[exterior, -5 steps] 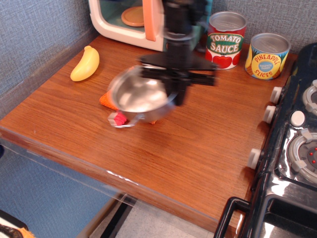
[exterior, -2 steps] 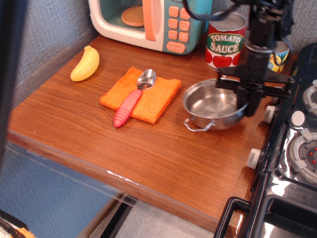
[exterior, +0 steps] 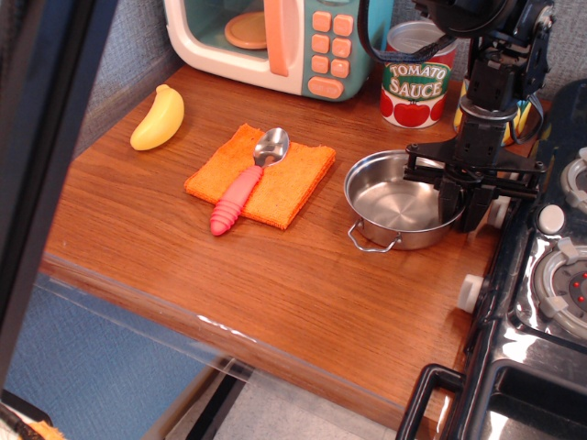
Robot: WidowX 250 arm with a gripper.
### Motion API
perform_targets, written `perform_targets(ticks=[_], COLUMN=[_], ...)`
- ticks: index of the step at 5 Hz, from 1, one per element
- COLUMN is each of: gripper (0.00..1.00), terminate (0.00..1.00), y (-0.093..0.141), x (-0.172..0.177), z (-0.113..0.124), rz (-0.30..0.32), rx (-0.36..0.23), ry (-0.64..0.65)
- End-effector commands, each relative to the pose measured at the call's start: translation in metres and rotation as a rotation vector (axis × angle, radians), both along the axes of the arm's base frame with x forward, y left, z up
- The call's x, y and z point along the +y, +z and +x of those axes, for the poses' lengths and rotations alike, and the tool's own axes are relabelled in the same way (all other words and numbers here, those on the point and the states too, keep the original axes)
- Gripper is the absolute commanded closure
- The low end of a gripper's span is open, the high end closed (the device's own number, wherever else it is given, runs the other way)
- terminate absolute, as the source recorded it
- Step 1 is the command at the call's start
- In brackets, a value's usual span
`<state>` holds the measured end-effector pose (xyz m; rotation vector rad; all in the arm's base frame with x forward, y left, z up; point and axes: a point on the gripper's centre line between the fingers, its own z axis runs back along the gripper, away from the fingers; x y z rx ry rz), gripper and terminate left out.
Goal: Put the pot in front of the cans.
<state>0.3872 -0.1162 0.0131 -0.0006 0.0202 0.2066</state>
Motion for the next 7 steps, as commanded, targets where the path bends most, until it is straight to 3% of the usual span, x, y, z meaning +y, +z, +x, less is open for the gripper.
perform_targets(ticks=[1,3,4,5,6,7], gripper=[0.0,0.0,0.0,0.0,0.0,0.0], terminate=[0.0,0.0,0.0,0.0,0.0,0.0], y=[0.048,0.107,0.124,0.113,0.096,0.079], x=[0.003,0.026,0.061,0.104,0.138,0.159], z=[-0.008,-0.03,-0.051,-0.066,-0.078,-0.083], rz=[-0.062,-0.117,-0.045,0.025,0.039,0.029], rx=[-0.084,-0.198,-0.232,-0.244,-0.254,-0.222], ry=[-0.015,-0.143,-0.248,-0.268,-0.203,-0.17])
